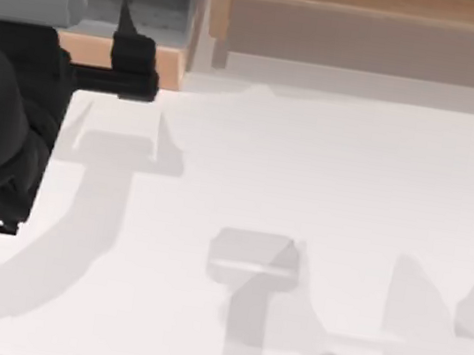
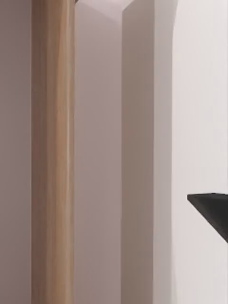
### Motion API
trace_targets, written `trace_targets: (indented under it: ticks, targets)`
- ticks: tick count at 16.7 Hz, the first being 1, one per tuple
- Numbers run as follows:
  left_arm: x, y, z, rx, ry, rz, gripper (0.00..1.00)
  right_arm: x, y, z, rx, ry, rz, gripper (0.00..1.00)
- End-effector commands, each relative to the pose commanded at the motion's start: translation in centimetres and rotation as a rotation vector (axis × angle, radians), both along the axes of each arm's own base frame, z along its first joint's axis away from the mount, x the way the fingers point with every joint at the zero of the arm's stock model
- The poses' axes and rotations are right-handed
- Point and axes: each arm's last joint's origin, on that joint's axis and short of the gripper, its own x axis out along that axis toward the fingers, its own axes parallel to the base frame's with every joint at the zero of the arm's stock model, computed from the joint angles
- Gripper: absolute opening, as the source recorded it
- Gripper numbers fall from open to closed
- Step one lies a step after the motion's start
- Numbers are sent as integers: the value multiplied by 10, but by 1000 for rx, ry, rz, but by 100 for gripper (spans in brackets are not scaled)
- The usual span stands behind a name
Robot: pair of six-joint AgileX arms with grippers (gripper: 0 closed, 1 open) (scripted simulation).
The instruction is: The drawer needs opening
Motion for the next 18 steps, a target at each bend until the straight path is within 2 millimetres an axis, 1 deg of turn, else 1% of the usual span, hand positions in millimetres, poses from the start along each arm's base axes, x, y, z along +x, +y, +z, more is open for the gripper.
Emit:
trace_targets:
  ticks: [2,6,7,9,11,13,14,16,18]
  targets:
    - [1,-3,0,0,-1,1,100,0,0,0,0,0,0,100]
    - [1,-1,-1,3,2,3,100,0,0,0,0,0,0,100]
    - [4,0,-1,13,2,6,100,0,0,0,0,0,0,100]
    - [20,5,-1,65,0,20,100,0,0,0,0,0,0,100]
    - [45,18,-3,160,1,45,100,0,0,0,0,0,0,100]
    - [77,40,-10,297,8,75,100,0,0,0,0,0,0,100]
    - [94,56,-15,383,17,89,100,0,0,0,0,0,0,100]
    - [126,93,-30,580,41,111,100,0,0,0,0,0,0,100]
    - [152,137,-49,794,67,118,100,0,0,0,0,0,0,100]
